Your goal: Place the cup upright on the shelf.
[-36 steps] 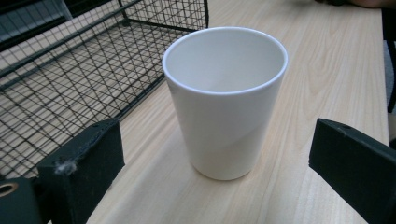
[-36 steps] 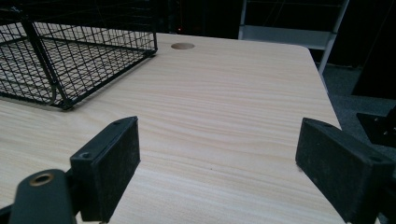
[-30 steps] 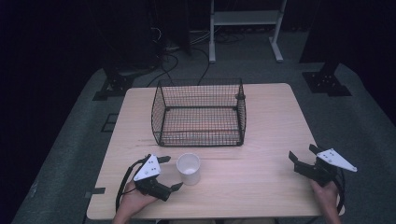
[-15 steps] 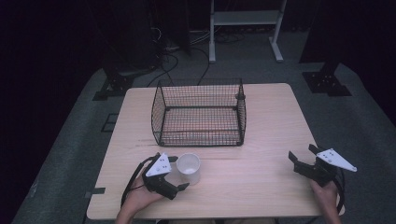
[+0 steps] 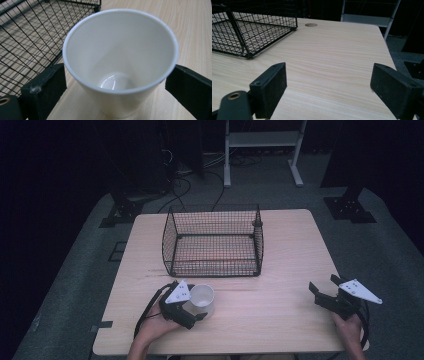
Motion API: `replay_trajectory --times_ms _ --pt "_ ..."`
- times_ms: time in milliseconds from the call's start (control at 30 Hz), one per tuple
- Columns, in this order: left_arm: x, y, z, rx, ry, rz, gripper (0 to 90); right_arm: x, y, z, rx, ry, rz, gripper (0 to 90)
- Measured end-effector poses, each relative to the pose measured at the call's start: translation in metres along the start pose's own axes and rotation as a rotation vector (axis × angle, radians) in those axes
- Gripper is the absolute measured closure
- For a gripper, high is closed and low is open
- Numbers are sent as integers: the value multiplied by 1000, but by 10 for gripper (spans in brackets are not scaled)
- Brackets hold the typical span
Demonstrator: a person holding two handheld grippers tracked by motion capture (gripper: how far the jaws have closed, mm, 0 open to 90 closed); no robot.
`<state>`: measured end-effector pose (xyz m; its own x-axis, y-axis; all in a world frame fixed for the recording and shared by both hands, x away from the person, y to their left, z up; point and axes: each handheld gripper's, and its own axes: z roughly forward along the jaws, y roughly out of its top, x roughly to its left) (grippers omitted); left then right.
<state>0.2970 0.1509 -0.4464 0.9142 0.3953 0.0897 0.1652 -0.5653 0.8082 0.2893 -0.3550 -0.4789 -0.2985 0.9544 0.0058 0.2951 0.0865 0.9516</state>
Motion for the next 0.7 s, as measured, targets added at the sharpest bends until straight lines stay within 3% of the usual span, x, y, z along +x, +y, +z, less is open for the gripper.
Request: replay_trajectory --times_ms 367,700 --pt "4 4 5 15 -18 16 75 0 0 0 -2 2 2 129" --pt "5 5 8 17 -37 43 186 0 0 0 -3 1 2 130"
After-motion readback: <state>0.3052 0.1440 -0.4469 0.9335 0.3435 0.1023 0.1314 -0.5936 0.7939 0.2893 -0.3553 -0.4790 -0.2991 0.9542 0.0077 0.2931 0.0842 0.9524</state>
